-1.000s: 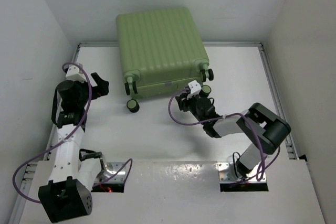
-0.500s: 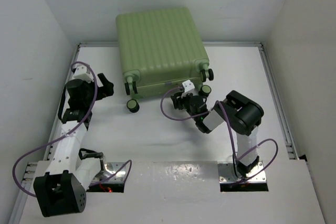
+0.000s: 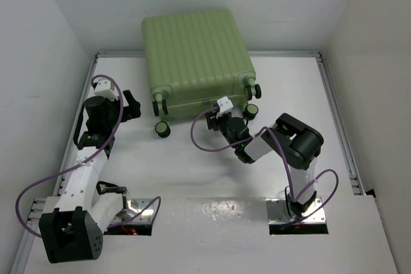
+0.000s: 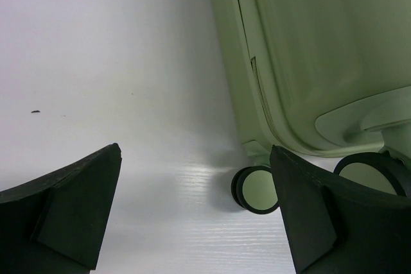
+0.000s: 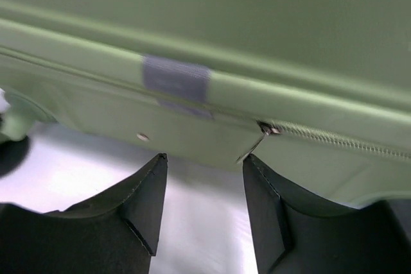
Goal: Pack the luggage
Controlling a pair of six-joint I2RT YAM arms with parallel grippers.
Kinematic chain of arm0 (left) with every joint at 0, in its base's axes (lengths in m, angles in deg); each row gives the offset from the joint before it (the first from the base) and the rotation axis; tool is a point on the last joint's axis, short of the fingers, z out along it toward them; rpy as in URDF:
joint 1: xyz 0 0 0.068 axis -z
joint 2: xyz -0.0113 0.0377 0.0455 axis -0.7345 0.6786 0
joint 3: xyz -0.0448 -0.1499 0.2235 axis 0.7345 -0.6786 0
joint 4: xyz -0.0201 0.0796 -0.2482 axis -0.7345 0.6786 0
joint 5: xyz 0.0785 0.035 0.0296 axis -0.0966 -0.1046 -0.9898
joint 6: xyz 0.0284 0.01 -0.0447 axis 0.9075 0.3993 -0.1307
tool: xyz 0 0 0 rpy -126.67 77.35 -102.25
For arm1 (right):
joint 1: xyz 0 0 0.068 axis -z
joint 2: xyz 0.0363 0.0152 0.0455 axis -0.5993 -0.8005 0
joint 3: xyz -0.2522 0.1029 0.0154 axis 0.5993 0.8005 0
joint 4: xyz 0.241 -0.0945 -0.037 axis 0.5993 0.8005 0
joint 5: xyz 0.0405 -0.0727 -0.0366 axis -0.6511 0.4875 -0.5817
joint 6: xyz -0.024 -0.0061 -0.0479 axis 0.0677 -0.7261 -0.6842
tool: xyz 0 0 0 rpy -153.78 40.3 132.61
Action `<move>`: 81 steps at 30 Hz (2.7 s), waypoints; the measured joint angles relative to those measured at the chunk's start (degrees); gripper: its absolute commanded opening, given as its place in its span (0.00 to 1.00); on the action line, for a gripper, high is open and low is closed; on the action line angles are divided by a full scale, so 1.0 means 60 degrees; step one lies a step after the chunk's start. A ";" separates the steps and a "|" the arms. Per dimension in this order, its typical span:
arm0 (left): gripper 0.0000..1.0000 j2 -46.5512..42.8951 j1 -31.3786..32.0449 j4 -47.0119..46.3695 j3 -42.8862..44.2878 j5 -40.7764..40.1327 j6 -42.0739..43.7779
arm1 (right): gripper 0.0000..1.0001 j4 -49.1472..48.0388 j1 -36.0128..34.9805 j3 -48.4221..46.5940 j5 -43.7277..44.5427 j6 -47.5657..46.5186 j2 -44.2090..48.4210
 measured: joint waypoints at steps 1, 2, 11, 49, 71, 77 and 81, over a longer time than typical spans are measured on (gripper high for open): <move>1.00 0.0000 0.0000 0.0004 0.0000 0.0000 0.0004 | 0.49 -0.0044 -0.0066 0.0000 0.0069 -0.0058 0.0069; 1.00 0.0004 0.0000 0.0000 0.0000 0.0000 0.0007 | 0.49 -0.0073 -0.0106 0.0000 0.0109 -0.0113 0.0113; 1.00 0.0007 0.0000 0.0004 0.0000 -0.0018 0.0062 | 0.48 -0.0109 0.0127 -0.0127 0.0474 -0.0444 0.0149; 1.00 0.0492 0.0339 0.0226 0.0055 -0.0015 0.0259 | 0.00 0.0310 0.1100 0.0044 -0.1147 -0.0142 0.0321; 1.00 0.1377 0.3249 0.3625 0.3694 0.0616 -0.0044 | 0.00 0.0262 0.1566 0.1206 -0.1096 -0.0368 0.1537; 1.00 0.2503 0.4095 0.4371 0.4455 -0.1162 -0.0331 | 0.00 0.0266 0.1592 0.1191 -0.1169 -0.0375 0.1530; 1.00 0.3785 0.4674 0.5056 0.5566 -0.2324 -0.0532 | 0.00 0.0350 0.1599 0.1111 -0.1191 -0.0375 0.1508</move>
